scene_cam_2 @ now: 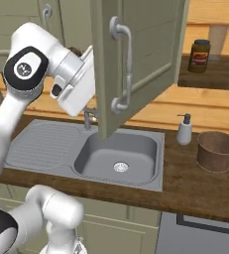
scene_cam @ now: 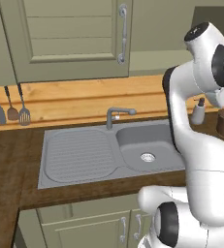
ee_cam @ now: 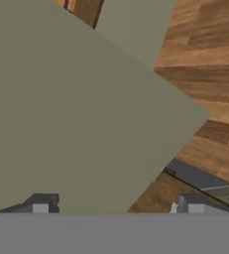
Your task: Open the cabinet, pick up the bread from the cabinet and place it in the basket. Then move the basket to the dining counter.
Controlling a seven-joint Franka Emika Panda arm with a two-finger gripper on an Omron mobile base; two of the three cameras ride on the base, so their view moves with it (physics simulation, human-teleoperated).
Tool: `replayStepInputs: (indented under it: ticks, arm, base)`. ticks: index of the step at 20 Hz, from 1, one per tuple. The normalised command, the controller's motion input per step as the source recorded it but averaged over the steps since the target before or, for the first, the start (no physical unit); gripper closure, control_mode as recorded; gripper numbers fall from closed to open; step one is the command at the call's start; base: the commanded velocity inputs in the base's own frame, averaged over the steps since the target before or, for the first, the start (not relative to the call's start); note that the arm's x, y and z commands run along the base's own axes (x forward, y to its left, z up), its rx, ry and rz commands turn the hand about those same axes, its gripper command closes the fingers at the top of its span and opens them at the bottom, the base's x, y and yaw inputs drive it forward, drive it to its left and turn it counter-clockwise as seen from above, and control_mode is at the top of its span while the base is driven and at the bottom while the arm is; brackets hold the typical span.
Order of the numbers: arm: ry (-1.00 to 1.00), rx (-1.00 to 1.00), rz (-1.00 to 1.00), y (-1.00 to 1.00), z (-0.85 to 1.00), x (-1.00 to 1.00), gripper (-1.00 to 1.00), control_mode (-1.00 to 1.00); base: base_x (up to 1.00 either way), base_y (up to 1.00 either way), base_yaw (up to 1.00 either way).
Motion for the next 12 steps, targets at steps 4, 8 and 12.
replayStepInputs:
  ticks: [4, 8, 12]
  arm:
    - [-0.19, 0.0, -0.26, -0.97, 0.0, -0.21, -1.0, -1.0]
    - [-0.04, 0.0, -0.22, -1.0, 0.0, 0.05, -1.0, -1.0]
    - [-0.05, 0.0, -0.05, 0.18, -0.15, 0.24, -1.0, -1.0]
  base:
    - [0.0, 0.0, 0.0]
    - [0.0, 0.0, 0.0]
    - [0.0, 0.0, 0.0]
